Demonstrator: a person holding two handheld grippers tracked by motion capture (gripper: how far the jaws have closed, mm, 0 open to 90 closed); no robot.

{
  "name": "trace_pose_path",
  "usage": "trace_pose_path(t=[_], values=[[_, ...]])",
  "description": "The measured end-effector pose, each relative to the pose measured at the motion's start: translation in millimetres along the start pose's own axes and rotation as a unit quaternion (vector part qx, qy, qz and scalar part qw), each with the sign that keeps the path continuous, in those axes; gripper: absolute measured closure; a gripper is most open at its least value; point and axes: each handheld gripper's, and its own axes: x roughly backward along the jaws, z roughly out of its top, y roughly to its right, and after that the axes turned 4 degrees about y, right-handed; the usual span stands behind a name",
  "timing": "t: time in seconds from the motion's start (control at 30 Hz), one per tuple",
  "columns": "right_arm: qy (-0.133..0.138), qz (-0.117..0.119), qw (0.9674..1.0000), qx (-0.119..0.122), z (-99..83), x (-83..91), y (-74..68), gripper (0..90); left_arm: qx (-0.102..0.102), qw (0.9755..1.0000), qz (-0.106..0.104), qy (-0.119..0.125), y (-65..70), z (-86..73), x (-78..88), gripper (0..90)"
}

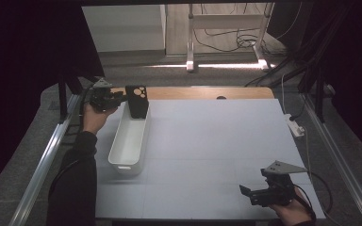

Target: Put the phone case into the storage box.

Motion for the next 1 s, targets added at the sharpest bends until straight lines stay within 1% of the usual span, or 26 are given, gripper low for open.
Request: trace_pose_path(t=[0.07,0.2,0.33,0.5,0.53,0.63,0.77,0.87,0.93,0.97,1.0], values=[[0.000,0.000,1.0000,0.000,0.0,0.0,-0.1,0.0,0.002,1.0000,0.000,-0.001,0.1,-0.5,0.6,63.5],[-0.001,0.000,1.0000,0.003,0.1,0.0,-0.3,0.0,0.017,0.9998,-0.005,-0.003,0.2,-1.9,3.1,60.6],[-0.001,0.000,1.0000,0.003,0.1,-0.3,-0.6,0.0,0.019,0.9998,-0.006,-0.007,1.7,-2.5,4.8,57.7],[-0.001,0.000,1.0000,0.004,0.1,-0.3,-0.9,0.0,0.029,0.9995,-0.011,-0.009,4.3,-3.5,10.1,54.6],[-0.001,0.000,1.0000,0.004,0.1,-0.3,-0.9,0.0,0.033,0.9993,-0.013,-0.009,5.0,-3.8,11.4,53.9],[-0.001,0.000,1.0000,0.005,0.1,-0.3,-1.3,0.0,0.031,0.9994,-0.013,-0.010,6.6,-4.9,13.8,51.0],[-0.002,-0.001,1.0000,0.006,0.1,-0.4,-1.4,0.0,0.039,0.9990,-0.019,-0.014,9.2,-7.8,19.2,47.9],[-0.002,-0.001,1.0000,0.006,0.1,-0.4,-1.4,0.0,0.039,0.9989,-0.019,-0.016,11.8,-9.9,23.0,44.2],[-0.002,-0.001,1.0000,0.006,0.1,-0.4,-1.5,0.0,0.041,0.9988,-0.022,-0.016,12.6,-10.6,24.1,43.4],[-0.002,-0.001,1.0000,0.006,0.2,-0.4,-1.4,0.0,0.042,0.9987,-0.023,-0.017,13.4,-10.9,25.1,40.7],[-0.002,-0.001,1.0000,0.006,0.2,-0.4,-1.4,0.0,0.042,0.9987,-0.023,-0.017,14.5,-11.0,26.1,40.7]])
